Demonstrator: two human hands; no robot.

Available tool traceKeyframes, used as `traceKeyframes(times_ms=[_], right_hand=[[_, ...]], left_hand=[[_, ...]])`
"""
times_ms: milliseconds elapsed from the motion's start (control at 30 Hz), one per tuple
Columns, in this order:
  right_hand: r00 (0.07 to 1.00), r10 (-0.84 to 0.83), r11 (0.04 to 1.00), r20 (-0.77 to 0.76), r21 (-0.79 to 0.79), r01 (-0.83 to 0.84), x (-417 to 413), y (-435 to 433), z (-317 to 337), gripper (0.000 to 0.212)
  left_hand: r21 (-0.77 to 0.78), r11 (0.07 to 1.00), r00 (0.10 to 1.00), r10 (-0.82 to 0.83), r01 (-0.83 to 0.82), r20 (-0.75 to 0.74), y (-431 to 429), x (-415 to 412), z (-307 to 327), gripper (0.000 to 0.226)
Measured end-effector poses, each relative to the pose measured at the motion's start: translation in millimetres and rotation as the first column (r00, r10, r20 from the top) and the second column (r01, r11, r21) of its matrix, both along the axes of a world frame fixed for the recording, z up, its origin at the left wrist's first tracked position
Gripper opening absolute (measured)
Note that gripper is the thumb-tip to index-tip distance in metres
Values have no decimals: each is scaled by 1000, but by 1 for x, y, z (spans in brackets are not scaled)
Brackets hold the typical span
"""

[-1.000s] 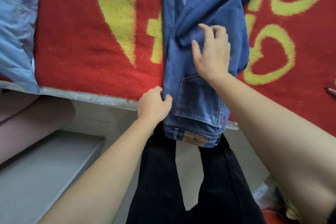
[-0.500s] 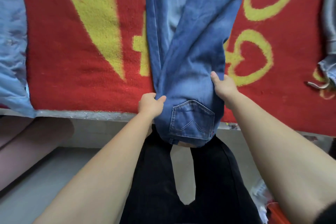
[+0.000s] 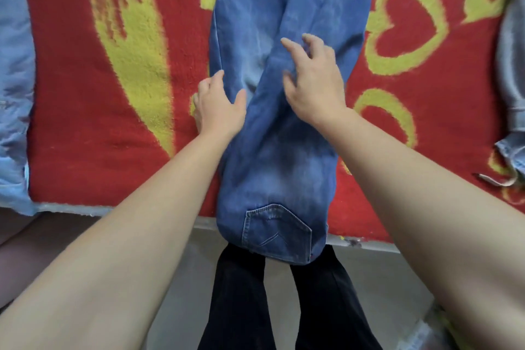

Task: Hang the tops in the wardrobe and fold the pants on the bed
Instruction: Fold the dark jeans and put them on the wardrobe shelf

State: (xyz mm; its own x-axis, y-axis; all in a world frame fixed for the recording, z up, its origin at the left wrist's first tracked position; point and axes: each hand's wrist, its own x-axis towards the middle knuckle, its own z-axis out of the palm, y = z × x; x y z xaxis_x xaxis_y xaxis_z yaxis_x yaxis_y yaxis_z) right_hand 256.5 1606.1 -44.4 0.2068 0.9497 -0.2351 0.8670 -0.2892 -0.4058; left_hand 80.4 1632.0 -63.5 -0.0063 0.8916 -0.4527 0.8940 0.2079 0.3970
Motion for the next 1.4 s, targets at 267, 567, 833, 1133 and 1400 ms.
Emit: traceKeyframes(times_ms=[267, 567, 833, 1133, 1400], right_hand=[[931, 333, 909, 152, -315, -273, 28, 6, -31, 62], [913, 366, 900, 182, -321, -296, 27, 12, -29, 63], [969, 190, 933, 157, -335, -129, 13, 28, -17, 55], [866, -430, 898, -254, -24, 439, 24, 172, 2, 48], [555, -624, 771, -549, -318, 552, 36, 249, 24, 68]], left_hand=[[-182, 963, 923, -248, 200, -294, 11, 11, -11, 68], [-202, 959, 913, -256, 199, -317, 22, 15, -1, 68], [-108, 985, 976, -153, 137, -152, 69, -2, 7, 45], [-701, 687, 676, 610, -192, 412, 177, 6, 11, 51], [-819, 571, 327, 785, -52, 527, 223, 34, 48, 48]])
